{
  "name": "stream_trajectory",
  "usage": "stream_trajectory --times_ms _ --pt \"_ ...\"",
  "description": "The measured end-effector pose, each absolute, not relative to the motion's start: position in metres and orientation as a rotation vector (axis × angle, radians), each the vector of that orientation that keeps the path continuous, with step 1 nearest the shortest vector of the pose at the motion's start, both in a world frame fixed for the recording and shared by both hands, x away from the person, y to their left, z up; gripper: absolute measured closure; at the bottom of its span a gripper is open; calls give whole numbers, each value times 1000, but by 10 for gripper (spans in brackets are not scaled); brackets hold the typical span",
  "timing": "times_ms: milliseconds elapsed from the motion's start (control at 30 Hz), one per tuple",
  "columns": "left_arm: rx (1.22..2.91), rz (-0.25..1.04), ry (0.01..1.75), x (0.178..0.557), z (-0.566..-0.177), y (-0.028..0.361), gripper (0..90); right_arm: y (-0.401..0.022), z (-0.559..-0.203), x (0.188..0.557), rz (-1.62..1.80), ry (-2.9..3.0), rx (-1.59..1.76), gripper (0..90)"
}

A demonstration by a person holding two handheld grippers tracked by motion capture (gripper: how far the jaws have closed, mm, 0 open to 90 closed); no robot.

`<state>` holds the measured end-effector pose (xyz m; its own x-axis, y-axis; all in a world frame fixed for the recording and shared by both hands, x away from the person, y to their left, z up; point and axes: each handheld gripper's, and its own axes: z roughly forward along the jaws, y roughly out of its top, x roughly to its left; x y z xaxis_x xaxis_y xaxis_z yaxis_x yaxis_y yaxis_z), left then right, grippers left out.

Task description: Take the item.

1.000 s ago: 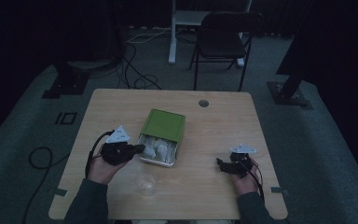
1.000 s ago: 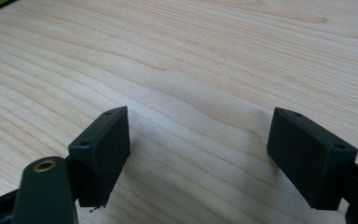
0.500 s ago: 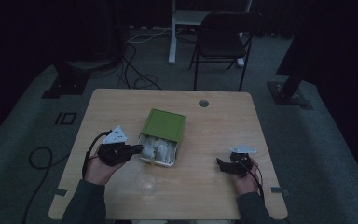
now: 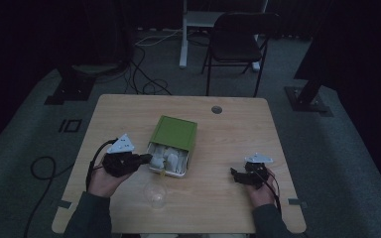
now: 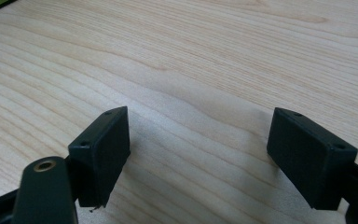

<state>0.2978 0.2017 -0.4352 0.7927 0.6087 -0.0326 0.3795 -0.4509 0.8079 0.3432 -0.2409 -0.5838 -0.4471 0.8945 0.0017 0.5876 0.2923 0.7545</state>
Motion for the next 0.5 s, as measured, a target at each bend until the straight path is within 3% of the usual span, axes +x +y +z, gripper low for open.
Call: stream_trajectory --times_ms 500 --pt "2094 310 732 297 -434 203 899 -241 -584 343 978 2143 1326 210"
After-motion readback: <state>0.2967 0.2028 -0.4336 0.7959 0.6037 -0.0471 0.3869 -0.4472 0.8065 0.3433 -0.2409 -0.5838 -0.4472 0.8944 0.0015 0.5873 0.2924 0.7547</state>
